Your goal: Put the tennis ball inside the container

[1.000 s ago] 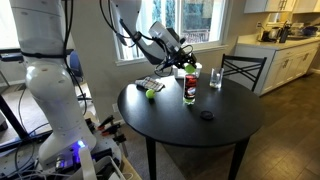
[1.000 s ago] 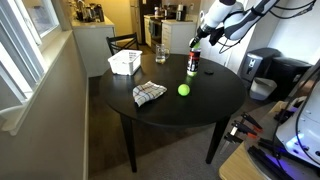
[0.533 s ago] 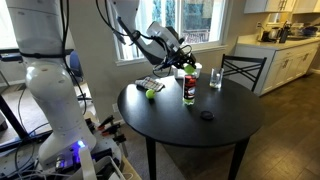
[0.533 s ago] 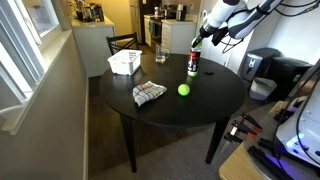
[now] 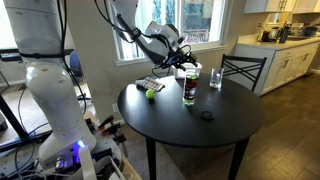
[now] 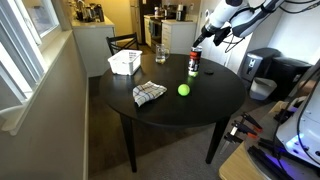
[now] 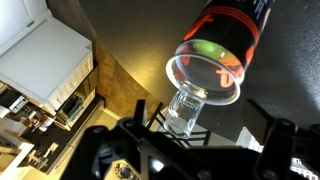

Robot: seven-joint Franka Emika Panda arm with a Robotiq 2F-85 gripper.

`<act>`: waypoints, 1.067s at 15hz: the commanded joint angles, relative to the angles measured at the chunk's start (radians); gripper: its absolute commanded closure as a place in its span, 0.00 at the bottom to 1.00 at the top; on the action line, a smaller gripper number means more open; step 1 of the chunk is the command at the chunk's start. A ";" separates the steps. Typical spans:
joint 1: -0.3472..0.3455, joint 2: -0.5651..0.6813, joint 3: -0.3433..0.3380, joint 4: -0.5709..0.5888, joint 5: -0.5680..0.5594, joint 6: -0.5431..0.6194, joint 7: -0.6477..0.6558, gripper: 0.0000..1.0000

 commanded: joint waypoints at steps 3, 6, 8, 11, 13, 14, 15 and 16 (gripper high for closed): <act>0.003 -0.034 -0.004 -0.026 -0.073 -0.007 0.085 0.00; 0.003 -0.034 -0.003 -0.025 -0.086 -0.009 0.104 0.00; 0.000 -0.001 0.000 0.000 -0.047 0.000 0.060 0.00; 0.000 0.001 0.000 0.001 -0.047 0.000 0.060 0.00; 0.000 0.001 0.000 0.001 -0.047 0.000 0.060 0.00; 0.000 0.001 0.000 0.001 -0.047 0.000 0.060 0.00; 0.000 0.001 0.000 0.001 -0.047 0.000 0.060 0.00; 0.000 0.001 0.000 0.001 -0.047 0.000 0.060 0.00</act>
